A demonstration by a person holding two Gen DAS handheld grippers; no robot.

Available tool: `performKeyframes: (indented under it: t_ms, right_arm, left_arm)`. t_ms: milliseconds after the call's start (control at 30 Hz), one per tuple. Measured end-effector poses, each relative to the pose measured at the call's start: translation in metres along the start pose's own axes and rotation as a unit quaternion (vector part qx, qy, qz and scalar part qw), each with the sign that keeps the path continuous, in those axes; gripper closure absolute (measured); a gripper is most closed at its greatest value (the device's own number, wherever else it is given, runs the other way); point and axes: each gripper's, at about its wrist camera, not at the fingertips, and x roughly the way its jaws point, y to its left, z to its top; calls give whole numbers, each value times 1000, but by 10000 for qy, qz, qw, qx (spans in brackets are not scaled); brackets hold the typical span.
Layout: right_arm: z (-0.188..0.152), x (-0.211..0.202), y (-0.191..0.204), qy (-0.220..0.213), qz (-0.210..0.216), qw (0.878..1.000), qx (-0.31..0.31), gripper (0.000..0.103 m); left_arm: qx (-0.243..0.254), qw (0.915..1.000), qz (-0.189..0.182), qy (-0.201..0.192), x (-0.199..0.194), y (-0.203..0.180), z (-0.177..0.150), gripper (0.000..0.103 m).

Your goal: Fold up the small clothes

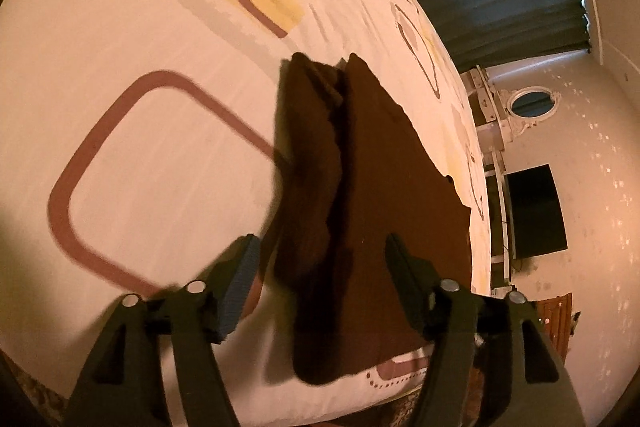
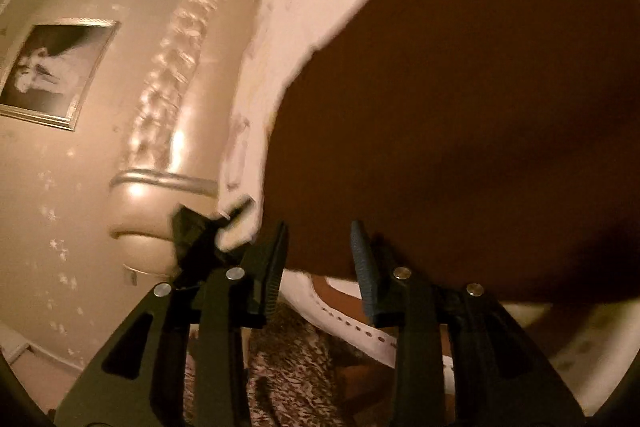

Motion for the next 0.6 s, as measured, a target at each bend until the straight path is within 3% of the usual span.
performKeyframes:
  t_ms: [100,333,600]
  right_arm:
    - [-13,16,-11,231,-279,9993,13,71]
    - [-22,12,-17,98,-122,9999,67,71]
    - [-31,14,-16,-15,-213,9998,-34,71]
  left_arm:
    - [34,10000,-10,36,1,1,13,34]
    - [-38,9997,-151,202,20,3,43,26]
    - [284,9993,108,230,35,-12,53,25]
